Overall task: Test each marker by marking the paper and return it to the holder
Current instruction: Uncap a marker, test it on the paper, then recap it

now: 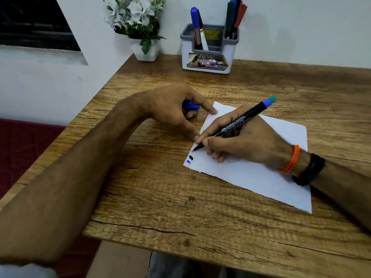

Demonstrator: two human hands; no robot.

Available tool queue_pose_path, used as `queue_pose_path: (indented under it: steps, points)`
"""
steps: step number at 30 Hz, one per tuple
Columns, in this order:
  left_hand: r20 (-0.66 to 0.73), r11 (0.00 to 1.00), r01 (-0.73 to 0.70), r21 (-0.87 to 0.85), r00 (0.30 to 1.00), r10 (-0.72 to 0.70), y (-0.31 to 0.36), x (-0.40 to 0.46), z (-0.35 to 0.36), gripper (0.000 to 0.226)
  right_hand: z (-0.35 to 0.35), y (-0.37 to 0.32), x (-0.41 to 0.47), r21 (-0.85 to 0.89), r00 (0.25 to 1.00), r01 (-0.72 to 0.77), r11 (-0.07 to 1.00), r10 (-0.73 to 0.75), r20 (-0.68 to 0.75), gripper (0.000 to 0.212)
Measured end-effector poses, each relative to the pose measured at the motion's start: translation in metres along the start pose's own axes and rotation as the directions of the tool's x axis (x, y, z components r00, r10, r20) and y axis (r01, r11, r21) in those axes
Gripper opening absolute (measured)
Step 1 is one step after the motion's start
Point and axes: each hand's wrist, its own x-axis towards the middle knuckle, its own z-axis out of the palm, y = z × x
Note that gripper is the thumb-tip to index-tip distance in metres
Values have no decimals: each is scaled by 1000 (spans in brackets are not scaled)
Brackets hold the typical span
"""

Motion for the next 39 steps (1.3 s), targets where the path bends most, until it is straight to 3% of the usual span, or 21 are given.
queue_pose_path:
  steps: [39]
  points:
    - [18,1000,8,-10,1000,-8,0,1,0,80,0,1,0,-1,1000,22,1000,-22,-2,8]
